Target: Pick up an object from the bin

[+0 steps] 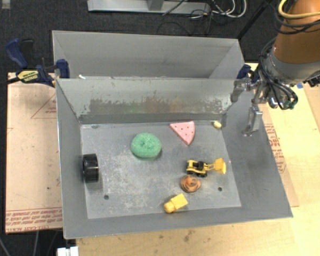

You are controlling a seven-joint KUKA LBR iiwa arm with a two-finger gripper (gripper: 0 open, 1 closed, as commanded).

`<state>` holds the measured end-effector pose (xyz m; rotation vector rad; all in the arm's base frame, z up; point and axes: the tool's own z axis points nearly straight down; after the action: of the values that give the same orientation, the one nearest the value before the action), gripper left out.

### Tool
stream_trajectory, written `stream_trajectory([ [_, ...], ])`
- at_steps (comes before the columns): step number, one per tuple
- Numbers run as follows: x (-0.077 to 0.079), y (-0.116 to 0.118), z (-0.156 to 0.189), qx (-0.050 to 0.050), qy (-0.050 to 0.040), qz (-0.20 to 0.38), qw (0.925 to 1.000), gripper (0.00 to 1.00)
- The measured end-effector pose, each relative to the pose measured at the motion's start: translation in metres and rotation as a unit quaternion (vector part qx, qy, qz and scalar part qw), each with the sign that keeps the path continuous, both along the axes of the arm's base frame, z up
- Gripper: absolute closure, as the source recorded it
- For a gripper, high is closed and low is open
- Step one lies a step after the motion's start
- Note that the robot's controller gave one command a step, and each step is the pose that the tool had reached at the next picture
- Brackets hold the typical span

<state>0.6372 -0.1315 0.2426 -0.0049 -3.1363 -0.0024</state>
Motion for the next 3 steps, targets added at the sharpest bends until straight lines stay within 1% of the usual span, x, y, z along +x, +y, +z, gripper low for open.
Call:
stream_trajectory([
  [1, 0.001, 0.001, 0.005, -0.001, -0.0040, 0.001, 1.0000, 0.00],
  [2, -0.013, 0.024, -0.049, -0.001, -0.0048, 0.070, 0.9975, 0.00],
  [3, -0.080, 0.071, -0.080, 0.000, -0.0034, 0.108, 0.9942, 0.00],
])
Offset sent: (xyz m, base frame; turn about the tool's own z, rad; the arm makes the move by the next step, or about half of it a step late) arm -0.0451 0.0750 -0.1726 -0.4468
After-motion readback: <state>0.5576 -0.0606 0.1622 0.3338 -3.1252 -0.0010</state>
